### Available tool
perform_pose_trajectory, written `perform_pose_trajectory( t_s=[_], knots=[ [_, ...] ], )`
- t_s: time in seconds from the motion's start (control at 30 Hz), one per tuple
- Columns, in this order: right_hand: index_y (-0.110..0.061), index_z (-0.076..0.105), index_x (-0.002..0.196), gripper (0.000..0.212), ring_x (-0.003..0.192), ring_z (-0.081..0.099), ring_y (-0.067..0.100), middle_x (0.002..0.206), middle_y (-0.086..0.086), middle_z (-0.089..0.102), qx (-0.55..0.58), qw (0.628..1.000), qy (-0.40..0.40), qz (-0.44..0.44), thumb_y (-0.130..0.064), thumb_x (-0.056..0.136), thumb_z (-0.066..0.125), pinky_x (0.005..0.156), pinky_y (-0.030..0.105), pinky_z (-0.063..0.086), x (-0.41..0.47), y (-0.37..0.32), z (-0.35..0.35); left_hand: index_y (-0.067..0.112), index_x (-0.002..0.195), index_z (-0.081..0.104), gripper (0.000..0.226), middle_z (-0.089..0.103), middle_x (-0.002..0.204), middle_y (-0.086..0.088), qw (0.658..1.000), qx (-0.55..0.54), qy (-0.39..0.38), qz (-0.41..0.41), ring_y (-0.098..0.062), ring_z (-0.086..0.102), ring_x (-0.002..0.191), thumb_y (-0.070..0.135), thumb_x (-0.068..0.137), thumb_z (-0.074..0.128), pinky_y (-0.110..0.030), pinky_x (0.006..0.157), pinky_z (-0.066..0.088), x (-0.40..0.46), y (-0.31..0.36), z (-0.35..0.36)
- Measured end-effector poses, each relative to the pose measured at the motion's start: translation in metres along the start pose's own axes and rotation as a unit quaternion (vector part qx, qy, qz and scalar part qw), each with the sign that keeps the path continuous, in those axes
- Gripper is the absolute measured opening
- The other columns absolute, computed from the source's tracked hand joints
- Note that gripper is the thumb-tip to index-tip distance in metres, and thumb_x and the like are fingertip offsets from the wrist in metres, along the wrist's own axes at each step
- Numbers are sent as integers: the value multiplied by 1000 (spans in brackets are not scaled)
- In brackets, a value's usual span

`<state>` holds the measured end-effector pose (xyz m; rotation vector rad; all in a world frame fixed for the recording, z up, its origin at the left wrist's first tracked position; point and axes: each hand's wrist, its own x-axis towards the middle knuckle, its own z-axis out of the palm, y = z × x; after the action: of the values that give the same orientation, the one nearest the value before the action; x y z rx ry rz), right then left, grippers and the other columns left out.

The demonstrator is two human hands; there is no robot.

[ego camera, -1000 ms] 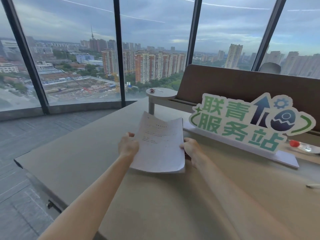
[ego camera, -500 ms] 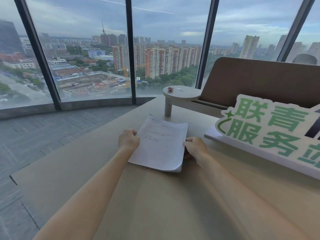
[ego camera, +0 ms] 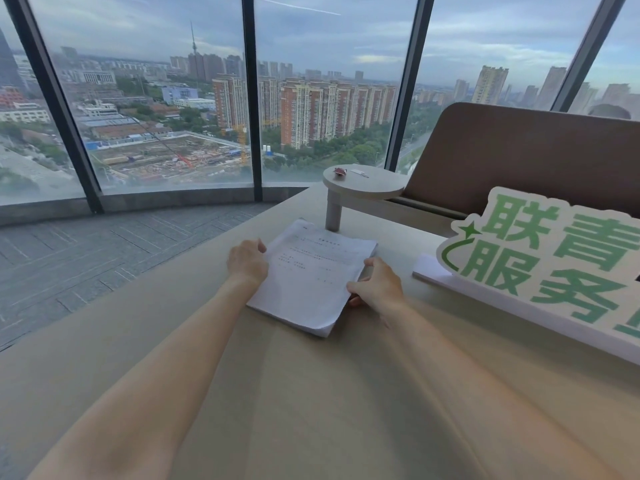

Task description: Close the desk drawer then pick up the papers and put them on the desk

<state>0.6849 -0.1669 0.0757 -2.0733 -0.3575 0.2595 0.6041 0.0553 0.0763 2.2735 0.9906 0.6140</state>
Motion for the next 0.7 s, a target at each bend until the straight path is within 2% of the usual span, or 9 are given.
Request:
perform_pose_trajectory(
  t_s=[0.07,0.1,0.2,0.27,0.33,0.4,0.43,0.53,0.7],
  knots=[
    [-13,60,116,44,79,75,27,104,10,71,-25,1000,3,-5,-13,73,71,77,33,61,4,1,4,4,106,70,32,70,111,-21,1000,-9,10,7,-37,61,110,-6,84,49,-36,89,48,3,-2,1],
    [-10,64,111,36,75,76,27,103,9,71,-30,1000,0,-3,-11,75,70,75,30,60,4,0,4,3,104,72,31,71,109,-21,1000,-13,13,10,-37,61,108,-5,84,50,-36,87,48,5,-3,1],
    [-4,68,104,23,64,74,25,101,10,70,-58,998,-9,-9,-7,82,65,56,17,55,7,-4,6,2,101,73,30,72,105,-22,1000,-18,15,15,-38,62,106,-5,83,50,-36,88,48,9,-6,5],
    [-5,68,102,20,61,72,24,102,11,70,-83,996,-14,-19,-8,83,62,50,17,55,8,-7,7,1,99,74,29,73,104,-22,1000,-15,18,17,-38,63,105,-5,82,51,-35,87,48,12,-6,7],
    [-6,68,98,19,66,73,25,100,12,71,-114,993,-21,-32,-10,82,60,59,30,62,11,-9,9,1,98,74,29,73,103,-23,1000,-2,16,23,-39,63,104,-4,83,51,-36,86,48,15,-7,8],
    [-7,69,95,19,68,74,28,97,12,71,-140,989,-27,-40,-13,81,58,64,37,64,13,-10,9,3,100,72,29,72,103,-22,999,20,7,32,-39,63,103,-1,83,49,-37,85,48,17,-7,8],
    [-8,70,95,20,71,74,29,96,12,71,-160,985,-32,-47,-15,80,57,68,38,63,13,-11,9,4,102,71,30,72,104,-21,999,39,-3,36,-39,62,103,0,83,49,-37,85,48,17,-7,7],
    [-13,71,98,24,97,67,28,104,9,72,-239,968,-35,-72,-22,81,57,85,35,56,14,-14,7,8,108,67,33,69,110,-19,994,87,-25,54,-38,61,106,5,82,47,-37,86,48,17,-5,4],
    [-15,63,122,38,114,59,30,113,11,69,-232,968,-35,-85,-26,86,59,94,35,49,7,-20,4,4,111,64,30,69,108,-21,989,117,-12,90,-38,63,102,6,87,46,-39,83,49,8,3,-10]
  ],
)
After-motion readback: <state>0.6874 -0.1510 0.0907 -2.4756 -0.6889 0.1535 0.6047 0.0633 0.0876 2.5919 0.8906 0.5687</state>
